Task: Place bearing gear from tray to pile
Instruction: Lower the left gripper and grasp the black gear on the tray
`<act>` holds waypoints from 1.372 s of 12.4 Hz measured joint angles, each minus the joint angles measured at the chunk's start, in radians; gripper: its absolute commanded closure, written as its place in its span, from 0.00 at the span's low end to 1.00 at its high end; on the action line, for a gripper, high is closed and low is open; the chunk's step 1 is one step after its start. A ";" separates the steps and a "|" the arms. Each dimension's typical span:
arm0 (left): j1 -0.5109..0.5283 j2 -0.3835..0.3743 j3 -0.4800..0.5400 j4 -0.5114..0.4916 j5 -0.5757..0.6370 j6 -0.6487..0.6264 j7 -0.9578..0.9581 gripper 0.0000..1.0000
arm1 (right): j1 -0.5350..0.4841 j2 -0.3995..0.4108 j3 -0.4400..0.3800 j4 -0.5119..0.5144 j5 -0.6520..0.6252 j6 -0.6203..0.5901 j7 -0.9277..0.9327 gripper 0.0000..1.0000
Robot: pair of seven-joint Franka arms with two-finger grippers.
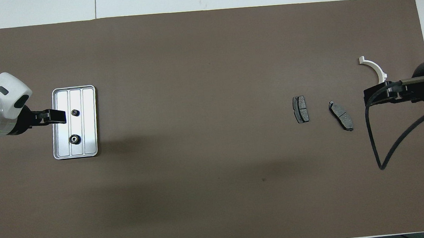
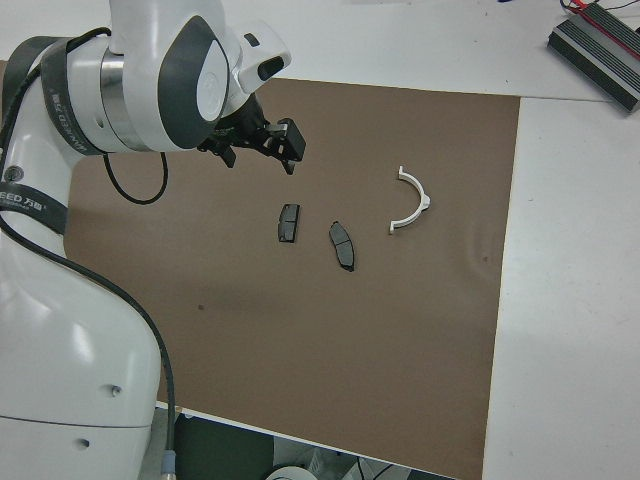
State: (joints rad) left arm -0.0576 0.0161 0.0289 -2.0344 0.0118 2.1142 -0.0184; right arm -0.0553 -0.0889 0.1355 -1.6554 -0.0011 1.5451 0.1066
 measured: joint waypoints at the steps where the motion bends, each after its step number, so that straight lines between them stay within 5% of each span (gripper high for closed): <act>1: 0.005 0.026 0.000 -0.025 0.000 0.063 0.003 0.01 | 0.000 -0.002 0.000 0.000 0.000 0.010 0.000 0.00; 10: 0.020 0.067 -0.003 -0.218 0.000 0.208 0.067 0.08 | 0.001 -0.004 -0.006 0.001 0.000 0.015 0.000 0.00; 17: 0.042 0.071 -0.002 -0.258 0.000 0.261 0.155 0.08 | 0.067 -0.007 -0.089 0.003 0.000 0.015 0.000 0.00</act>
State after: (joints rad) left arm -0.0159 0.0876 0.0271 -2.2928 0.0118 2.3756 0.1362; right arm 0.0117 -0.0954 0.0468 -1.6528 -0.0010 1.5605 0.1066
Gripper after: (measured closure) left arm 0.079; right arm 0.000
